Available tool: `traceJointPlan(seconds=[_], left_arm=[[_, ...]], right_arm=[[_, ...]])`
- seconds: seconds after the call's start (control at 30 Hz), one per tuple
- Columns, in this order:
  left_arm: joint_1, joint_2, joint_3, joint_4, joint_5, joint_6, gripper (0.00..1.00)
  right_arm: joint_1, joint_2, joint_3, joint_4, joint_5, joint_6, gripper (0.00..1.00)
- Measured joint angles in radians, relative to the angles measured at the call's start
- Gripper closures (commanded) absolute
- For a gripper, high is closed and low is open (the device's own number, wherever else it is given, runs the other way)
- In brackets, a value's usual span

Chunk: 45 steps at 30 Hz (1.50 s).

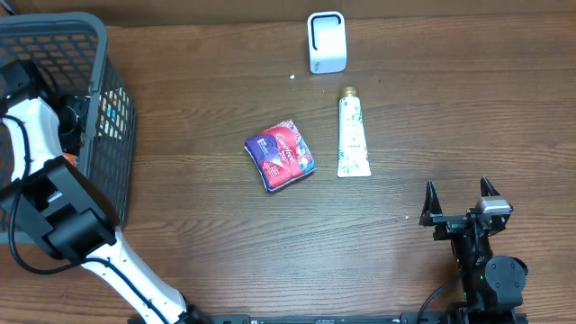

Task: Scan the item barcode
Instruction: 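Reach left gripper into basket and grasp the orange Kleenex pack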

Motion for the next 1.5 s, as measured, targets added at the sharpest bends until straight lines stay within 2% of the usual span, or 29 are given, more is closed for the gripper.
traceJointPlan(seconds=[0.03, 0.27, 0.43, 0.63, 0.77, 0.9, 1.03, 1.3, 1.5], left_arm=[[0.000, 0.000, -0.004, 0.003, 0.005, 0.013, 0.32], [0.003, 0.000, -0.006, 0.002, 0.036, 0.122, 0.34], [0.016, -0.011, -0.008, -0.005, 0.049, 0.177, 0.31], [0.020, -0.134, -0.018, -0.026, 0.028, 0.239, 0.29], [0.020, -0.224, -0.013, -0.163, -0.087, 0.285, 0.29], [0.020, -0.192, -0.048, -0.224, -0.244, 0.299, 0.31], [0.020, -0.109, -0.072, -0.210, -0.319, 0.315, 0.31], [0.020, -0.042, -0.082, -0.097, -0.338, 0.412, 0.31], [0.020, -0.042, -0.082, -0.045, -0.300, 0.522, 0.39]], right_arm=[[0.000, 0.000, 0.000, -0.001, 0.000, 0.000, 0.00], [0.000, 0.000, 0.000, -0.001, 0.000, 0.000, 0.00], [0.000, 0.000, 0.000, -0.001, 0.000, 0.000, 0.00], [0.000, 0.000, 0.000, -0.001, 0.000, 0.000, 0.00], [0.000, 0.000, 0.000, 0.000, 0.000, 0.000, 0.00], [0.000, 0.000, 0.000, 0.000, 0.000, 0.000, 0.00], [0.000, 0.000, 0.000, 0.000, 0.000, 0.000, 0.00], [0.000, 0.000, 0.000, 0.000, 0.000, 0.000, 0.00], [0.000, 0.000, 0.000, 0.000, 0.000, 0.000, 0.00]])
